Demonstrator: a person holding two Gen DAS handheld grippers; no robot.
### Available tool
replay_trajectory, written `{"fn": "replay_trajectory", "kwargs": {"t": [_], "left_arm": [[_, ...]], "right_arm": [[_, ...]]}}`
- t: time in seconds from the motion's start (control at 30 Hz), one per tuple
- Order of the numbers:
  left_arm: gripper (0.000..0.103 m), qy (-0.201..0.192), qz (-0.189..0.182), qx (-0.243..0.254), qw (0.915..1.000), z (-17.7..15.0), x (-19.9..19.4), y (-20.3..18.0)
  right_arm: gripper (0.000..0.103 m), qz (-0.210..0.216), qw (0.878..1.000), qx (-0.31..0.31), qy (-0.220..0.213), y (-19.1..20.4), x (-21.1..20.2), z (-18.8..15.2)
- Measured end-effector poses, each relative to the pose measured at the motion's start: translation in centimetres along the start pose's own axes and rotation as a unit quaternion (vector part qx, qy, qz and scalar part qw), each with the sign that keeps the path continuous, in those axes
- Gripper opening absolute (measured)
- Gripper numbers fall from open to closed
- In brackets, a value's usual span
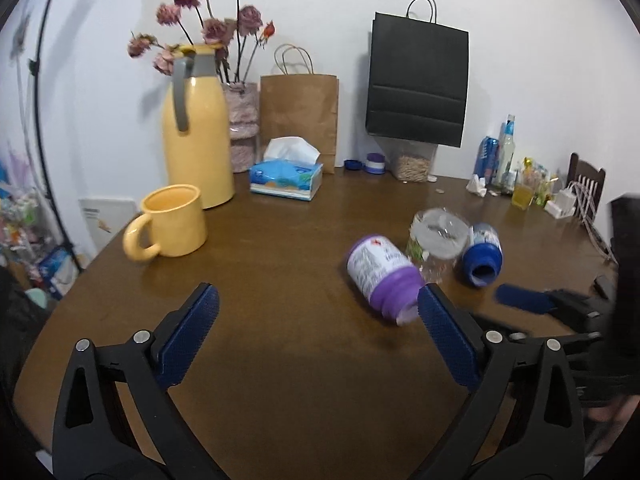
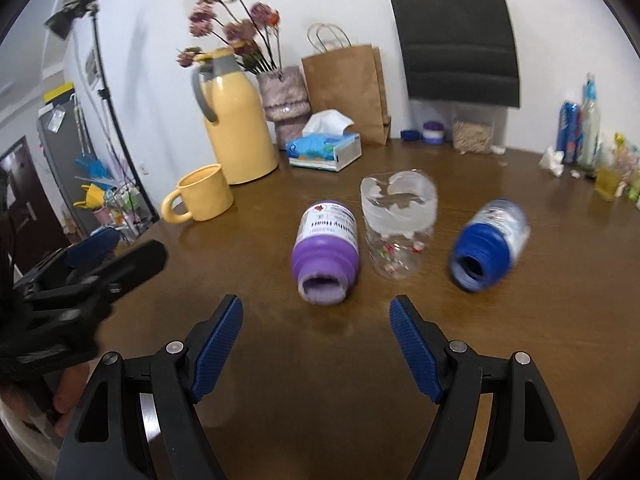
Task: Flip cup upright
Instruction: 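Move the right gripper toward the lying purple Healthy Heart bottle, then close the right gripper around the purple bottle's body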
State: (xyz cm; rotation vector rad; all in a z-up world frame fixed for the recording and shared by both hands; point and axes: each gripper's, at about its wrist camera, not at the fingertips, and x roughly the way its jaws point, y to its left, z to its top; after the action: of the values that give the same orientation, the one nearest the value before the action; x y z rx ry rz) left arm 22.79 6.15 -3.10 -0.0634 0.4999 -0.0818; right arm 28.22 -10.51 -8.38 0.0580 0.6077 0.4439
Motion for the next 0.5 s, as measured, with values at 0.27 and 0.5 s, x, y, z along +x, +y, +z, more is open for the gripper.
{"fn": "replay_trajectory", "kwargs": {"t": [0.27,0.5], "left_arm": [[0.099,0.030,-0.014,-0.004,0.9994,1.6,4.5,2.3],[0.099,0.028,-0.010,-0.012,0.9995,2.4,5.5,3.9]], "right_arm": [[0.069,-0.024,0.999,0.026,0.039,-0.3,7.5,1.4],[0.059,0.017,0.999,-0.004,0.041,0.9,8.3,1.2]]}}
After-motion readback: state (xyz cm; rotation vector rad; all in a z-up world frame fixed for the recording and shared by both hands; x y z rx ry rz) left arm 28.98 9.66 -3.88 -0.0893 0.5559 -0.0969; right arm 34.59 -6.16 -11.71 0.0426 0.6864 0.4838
